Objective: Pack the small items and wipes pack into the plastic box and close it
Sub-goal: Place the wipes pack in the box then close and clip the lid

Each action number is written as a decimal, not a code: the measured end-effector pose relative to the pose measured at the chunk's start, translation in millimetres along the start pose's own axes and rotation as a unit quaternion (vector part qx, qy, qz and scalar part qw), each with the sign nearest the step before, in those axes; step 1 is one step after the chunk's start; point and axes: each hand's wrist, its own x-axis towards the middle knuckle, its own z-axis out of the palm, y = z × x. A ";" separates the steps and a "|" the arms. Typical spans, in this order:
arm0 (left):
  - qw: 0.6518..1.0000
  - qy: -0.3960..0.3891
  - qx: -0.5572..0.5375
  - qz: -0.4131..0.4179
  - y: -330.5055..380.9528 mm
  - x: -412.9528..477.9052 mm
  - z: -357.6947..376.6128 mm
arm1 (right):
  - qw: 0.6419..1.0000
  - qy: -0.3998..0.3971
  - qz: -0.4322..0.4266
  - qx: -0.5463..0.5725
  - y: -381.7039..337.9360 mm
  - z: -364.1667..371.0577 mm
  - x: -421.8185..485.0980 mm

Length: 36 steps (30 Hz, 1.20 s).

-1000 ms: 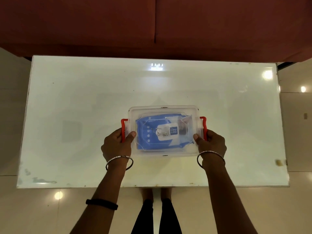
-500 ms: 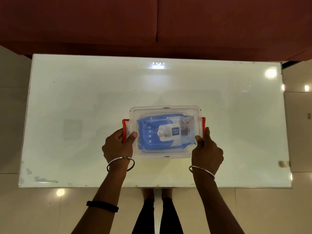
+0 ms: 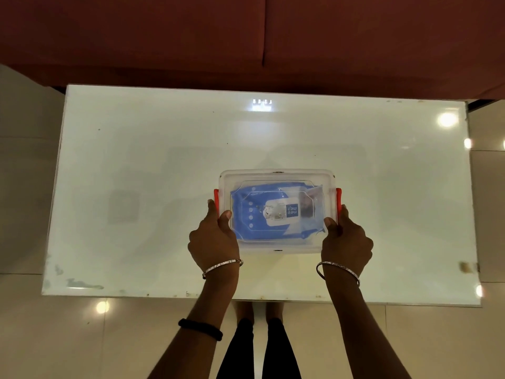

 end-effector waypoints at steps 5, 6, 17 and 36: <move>0.999 -0.008 -0.043 0.018 -5.0 0.6 -3.8 | 0.995 0.015 0.008 0.103 4.3 -0.7 -3.7; 0.998 -0.011 -0.057 0.023 -7.1 3.8 -4.4 | 0.992 0.015 0.016 0.124 4.9 -0.4 -3.5; 0.992 0.012 -0.118 0.041 -3.5 59.5 -9.3 | 0.983 0.026 -0.023 0.182 -27.7 7.7 19.1; 0.993 -0.012 -0.101 0.053 5.8 65.9 -10.1 | 0.992 0.013 -0.009 0.124 -41.5 7.6 34.8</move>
